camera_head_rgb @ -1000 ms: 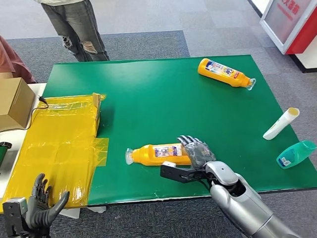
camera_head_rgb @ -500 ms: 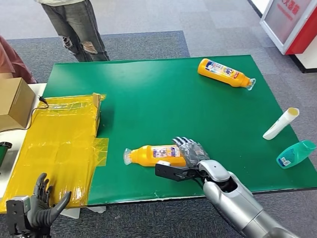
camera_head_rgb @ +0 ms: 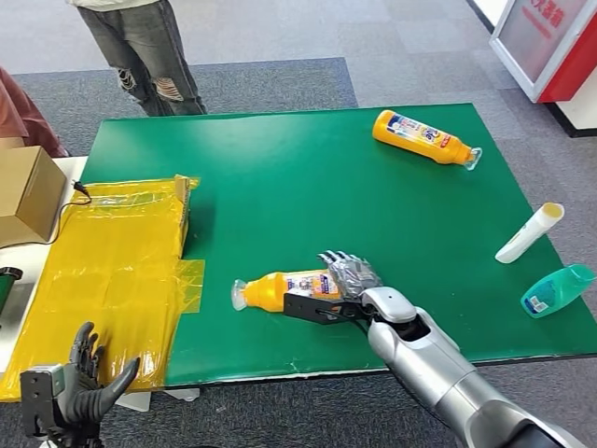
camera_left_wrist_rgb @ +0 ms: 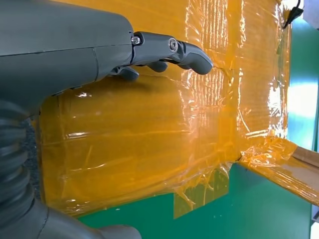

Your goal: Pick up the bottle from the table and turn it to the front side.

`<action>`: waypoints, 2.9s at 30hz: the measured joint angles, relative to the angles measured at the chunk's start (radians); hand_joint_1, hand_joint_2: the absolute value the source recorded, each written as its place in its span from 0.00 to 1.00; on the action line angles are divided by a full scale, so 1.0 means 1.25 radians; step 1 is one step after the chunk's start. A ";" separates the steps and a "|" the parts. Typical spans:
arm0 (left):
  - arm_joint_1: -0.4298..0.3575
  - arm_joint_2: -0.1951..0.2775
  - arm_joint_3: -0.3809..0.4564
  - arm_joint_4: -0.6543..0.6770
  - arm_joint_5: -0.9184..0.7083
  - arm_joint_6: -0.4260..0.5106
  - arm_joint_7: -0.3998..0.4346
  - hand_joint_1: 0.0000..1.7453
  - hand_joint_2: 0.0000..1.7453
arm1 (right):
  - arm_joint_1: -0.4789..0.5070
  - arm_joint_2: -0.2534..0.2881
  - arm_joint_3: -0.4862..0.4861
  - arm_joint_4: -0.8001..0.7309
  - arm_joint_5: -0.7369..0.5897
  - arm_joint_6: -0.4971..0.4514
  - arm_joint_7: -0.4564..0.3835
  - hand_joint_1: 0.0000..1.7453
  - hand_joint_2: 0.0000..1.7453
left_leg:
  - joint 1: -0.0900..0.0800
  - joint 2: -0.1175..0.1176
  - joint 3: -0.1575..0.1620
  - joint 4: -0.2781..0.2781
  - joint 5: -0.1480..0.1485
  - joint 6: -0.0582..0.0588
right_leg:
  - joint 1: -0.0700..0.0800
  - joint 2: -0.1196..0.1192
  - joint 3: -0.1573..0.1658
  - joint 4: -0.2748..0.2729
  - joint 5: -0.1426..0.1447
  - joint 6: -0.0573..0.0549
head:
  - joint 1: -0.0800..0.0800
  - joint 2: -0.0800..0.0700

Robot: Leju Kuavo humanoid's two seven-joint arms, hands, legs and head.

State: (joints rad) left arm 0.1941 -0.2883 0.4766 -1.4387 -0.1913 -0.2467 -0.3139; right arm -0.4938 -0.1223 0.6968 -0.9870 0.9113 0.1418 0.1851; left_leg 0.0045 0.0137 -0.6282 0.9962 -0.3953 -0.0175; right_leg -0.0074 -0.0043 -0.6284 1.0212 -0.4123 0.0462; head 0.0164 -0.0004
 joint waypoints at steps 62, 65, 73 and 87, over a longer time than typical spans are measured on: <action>-0.044 0.143 -0.377 -0.086 0.442 -0.044 -0.002 0.00 1.00 | 0.209 0.133 -0.279 -0.332 -0.673 -0.050 -0.463 1.00 1.00 | 0.000 0.000 0.000 0.000 0.000 0.000 | 0.000 0.000 0.000 0.000 0.000 0.000 | 0.000 0.000; -0.055 0.169 -0.415 -0.087 0.502 -0.108 0.024 0.00 1.00 | 0.213 0.152 -0.279 -0.327 -0.638 -0.105 -0.473 1.00 1.00 | 0.000 0.000 0.000 0.000 0.000 0.000 | 0.000 0.000 0.000 0.000 0.000 0.000 | 0.000 0.000; -0.108 0.230 -0.532 -0.101 0.553 -0.165 0.047 0.00 1.00 | 0.214 0.182 -0.279 -0.287 -0.558 -0.207 -0.496 1.00 1.00 | 0.000 0.000 0.000 0.000 0.000 0.000 | 0.000 0.000 0.000 0.000 0.000 0.000 | 0.000 0.000; -0.221 0.284 -0.658 -0.126 0.644 -0.131 0.103 0.00 1.00 | 0.213 0.204 -0.272 -0.234 -0.519 -0.230 -0.510 1.00 1.00 | 0.000 0.000 0.000 0.000 0.000 -0.001 | 0.000 0.000 0.000 0.000 0.000 0.000 | 0.000 0.000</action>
State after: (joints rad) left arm -0.0825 0.0672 -0.3460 -1.5966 0.6138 -0.4107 -0.1846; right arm -0.2280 0.1323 0.3563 -1.2793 0.2628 -0.1463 -0.4526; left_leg 0.0045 0.0136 -0.6277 0.9962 -0.3948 -0.0182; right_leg -0.0071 -0.0044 -0.6281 1.0213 -0.4124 0.0460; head 0.0161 -0.0004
